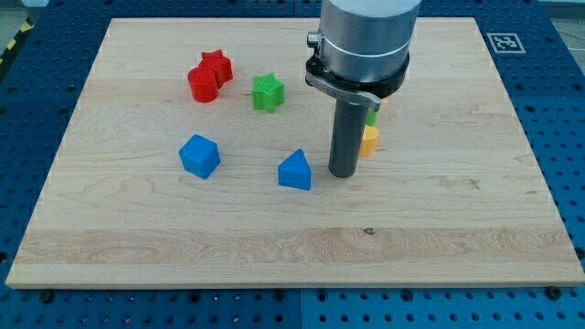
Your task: Move the blue triangle into the blue cube
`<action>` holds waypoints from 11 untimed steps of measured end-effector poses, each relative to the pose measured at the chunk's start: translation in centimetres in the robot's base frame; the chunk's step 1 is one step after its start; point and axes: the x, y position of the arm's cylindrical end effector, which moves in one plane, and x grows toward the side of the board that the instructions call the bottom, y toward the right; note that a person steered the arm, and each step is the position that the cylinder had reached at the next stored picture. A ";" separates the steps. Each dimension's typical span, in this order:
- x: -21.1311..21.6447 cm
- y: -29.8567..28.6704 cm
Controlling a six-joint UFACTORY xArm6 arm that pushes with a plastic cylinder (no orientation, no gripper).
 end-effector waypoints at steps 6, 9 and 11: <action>1.3 -0.8; 2.1 -1.7; 1.5 -3.8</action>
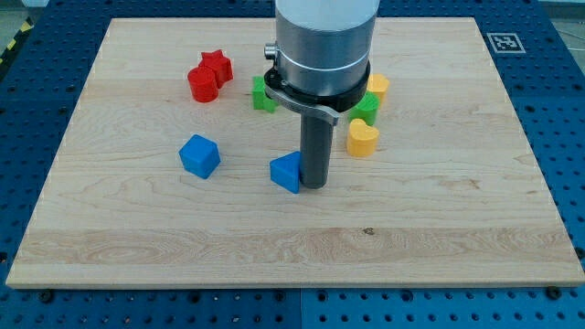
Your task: Move the blue triangle into the blue cube
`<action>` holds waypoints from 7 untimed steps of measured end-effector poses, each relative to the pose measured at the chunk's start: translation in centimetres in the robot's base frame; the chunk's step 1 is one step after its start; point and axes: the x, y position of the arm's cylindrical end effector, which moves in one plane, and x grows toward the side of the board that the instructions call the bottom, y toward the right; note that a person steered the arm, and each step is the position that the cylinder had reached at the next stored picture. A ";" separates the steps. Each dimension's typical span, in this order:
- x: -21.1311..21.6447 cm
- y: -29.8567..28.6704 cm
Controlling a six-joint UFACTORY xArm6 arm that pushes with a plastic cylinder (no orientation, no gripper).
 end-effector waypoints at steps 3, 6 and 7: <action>-1.9 -3.0; -1.9 -4.8; -1.9 -5.6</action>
